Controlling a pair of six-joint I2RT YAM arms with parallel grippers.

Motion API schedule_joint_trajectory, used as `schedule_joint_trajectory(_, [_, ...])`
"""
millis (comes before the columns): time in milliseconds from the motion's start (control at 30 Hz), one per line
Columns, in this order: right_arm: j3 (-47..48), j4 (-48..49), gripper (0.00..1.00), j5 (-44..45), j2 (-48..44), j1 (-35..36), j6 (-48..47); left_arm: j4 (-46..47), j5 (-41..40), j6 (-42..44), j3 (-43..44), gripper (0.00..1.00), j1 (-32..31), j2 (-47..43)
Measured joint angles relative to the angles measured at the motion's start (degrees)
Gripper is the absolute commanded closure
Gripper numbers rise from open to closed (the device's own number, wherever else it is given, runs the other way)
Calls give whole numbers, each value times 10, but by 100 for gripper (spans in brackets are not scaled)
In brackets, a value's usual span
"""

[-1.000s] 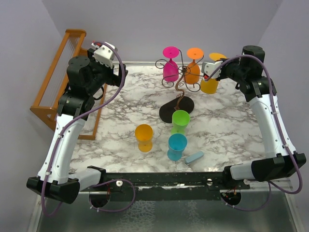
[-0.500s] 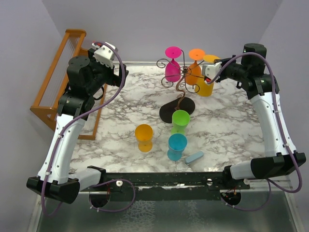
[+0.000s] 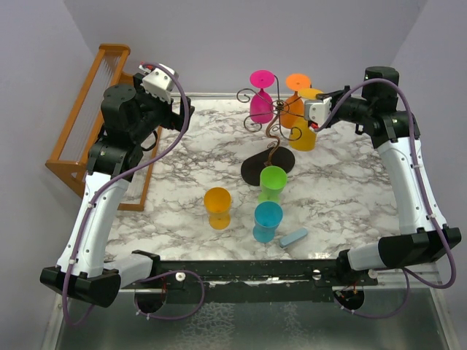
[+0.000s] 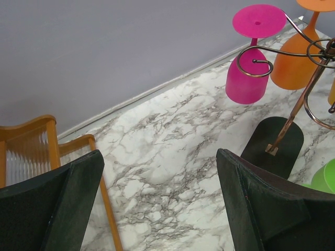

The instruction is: Place the wine glass upside down on the wine glass rack

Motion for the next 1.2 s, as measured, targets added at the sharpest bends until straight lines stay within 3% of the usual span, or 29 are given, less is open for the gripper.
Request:
schedule_joint_trajectory(700, [17,-55,99,-36,-16,0,-10,3,12,0,-1,8,0,0])
schedule_joint_trajectory(1200, [-23,-50,98,10,-50,0,16,4,21,0,-9,8,0,0])
